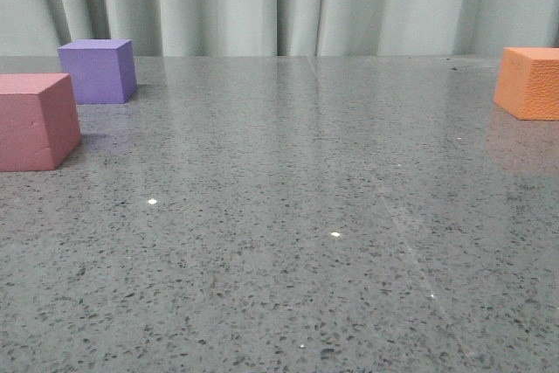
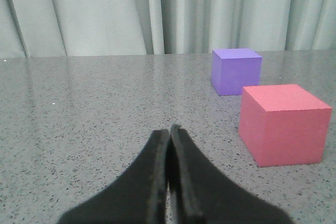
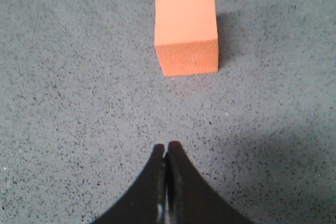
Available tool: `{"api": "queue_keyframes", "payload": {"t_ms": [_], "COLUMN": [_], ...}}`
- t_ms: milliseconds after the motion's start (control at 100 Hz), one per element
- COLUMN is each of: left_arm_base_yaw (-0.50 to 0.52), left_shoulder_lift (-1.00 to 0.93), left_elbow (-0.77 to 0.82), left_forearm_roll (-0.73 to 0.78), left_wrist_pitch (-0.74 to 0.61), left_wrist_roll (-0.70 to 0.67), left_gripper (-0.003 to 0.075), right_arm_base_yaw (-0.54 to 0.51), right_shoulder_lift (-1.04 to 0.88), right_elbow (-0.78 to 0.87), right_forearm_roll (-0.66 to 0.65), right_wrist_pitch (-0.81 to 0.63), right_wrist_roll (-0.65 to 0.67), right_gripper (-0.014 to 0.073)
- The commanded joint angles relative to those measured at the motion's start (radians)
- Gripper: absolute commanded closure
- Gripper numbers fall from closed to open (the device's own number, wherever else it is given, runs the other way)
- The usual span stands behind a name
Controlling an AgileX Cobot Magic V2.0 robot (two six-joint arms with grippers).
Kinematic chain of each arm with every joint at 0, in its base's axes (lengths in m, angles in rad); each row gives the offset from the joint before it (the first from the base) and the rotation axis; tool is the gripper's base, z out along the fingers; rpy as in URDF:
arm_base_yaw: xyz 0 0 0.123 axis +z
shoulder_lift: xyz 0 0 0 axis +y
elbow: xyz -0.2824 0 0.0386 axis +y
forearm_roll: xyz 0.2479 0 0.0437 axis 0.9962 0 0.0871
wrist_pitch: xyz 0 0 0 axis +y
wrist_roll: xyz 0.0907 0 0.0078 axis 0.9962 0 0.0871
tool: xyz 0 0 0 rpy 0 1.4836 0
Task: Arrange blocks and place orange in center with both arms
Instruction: 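Move the right gripper toward the orange cube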
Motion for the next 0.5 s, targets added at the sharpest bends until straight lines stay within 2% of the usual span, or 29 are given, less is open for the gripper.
{"api": "queue_keyframes", "payload": {"t_ms": [0, 80, 150, 220, 340, 390, 490], "left_arm_base_yaw": [0.002, 0.002, 0.002, 0.002, 0.002, 0.002, 0.002], "left_shoulder_lift": [-0.033, -0.033, -0.033, -0.033, -0.033, -0.033, -0.033], "left_elbow": [0.055, 0.055, 0.055, 0.055, 0.055, 0.055, 0.055], "left_forearm_roll": [-0.007, -0.007, -0.007, -0.007, -0.007, -0.007, -0.007], "left_wrist_pitch": [-0.078, -0.078, -0.078, -0.078, -0.078, -0.078, -0.078], "left_wrist_roll": [-0.004, -0.004, -0.004, -0.004, -0.004, -0.004, -0.004], "left_gripper": [0.0739, 0.0739, 0.0739, 0.0739, 0.0739, 0.0739, 0.0739], "right_arm_base_yaw": [-0.006, -0.006, -0.006, -0.006, -0.006, -0.006, -0.006], "right_shoulder_lift": [0.008, 0.008, 0.008, 0.008, 0.008, 0.008, 0.008], "right_elbow": [-0.038, -0.038, -0.038, -0.038, -0.038, -0.038, -0.043], "right_forearm_roll": [0.009, 0.009, 0.009, 0.009, 0.008, 0.003, -0.016], "right_wrist_pitch": [-0.048, -0.048, -0.053, -0.063, -0.100, -0.120, -0.158], "right_wrist_roll": [-0.009, -0.009, -0.009, -0.009, -0.009, -0.010, -0.013], "right_gripper": [0.0659, 0.0621, 0.0528, 0.0377, 0.0037, -0.0065, -0.0039]}}
